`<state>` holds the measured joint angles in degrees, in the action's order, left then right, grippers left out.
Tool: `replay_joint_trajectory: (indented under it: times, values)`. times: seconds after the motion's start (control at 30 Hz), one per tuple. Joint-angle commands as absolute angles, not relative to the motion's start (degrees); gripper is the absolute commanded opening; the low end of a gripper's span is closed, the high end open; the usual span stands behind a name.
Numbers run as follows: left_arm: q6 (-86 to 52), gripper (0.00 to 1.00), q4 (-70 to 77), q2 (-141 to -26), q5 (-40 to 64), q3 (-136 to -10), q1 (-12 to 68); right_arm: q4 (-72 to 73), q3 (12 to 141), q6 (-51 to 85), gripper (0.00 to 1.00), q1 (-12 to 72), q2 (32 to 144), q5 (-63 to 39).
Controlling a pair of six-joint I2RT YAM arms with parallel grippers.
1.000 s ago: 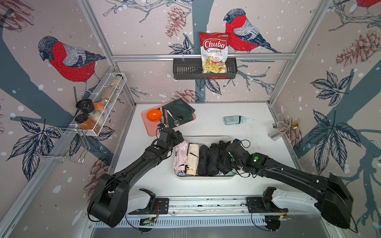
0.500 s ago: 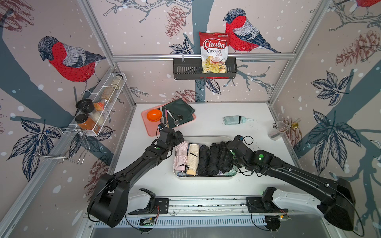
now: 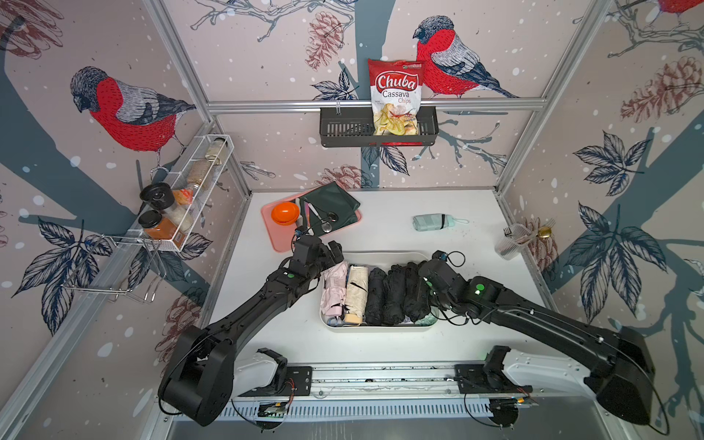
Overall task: Put the umbrella into the storage box
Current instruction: Place the umbrella in the storage box.
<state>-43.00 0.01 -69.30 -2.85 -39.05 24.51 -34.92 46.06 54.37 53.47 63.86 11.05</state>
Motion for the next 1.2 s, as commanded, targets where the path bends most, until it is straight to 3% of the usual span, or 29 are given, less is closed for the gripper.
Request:
replay_joint_trajectory:
  times: [0.0,0.57,1.0,1.17]
  values:
    - [-40.48,0.96,4.04,-68.0,-0.79,-39.75,26.17,-36.86,46.78,49.06,0.38,53.43,64.82,7.78]
    - [-41.35,0.96,4.32,-67.83,-3.29,-39.27,28.9,-40.45,48.35,42.54,0.37,52.64,74.06,3.13]
    - [-40.89,0.99,2.9,-66.62,-7.36,-39.34,28.66,-48.59,61.78,40.06,0.76,51.51,72.87,12.24]
    - [-40.91,0.98,2.6,-66.19,-8.72,-39.32,28.22,-46.37,65.24,34.4,0.81,45.76,72.03,14.95]
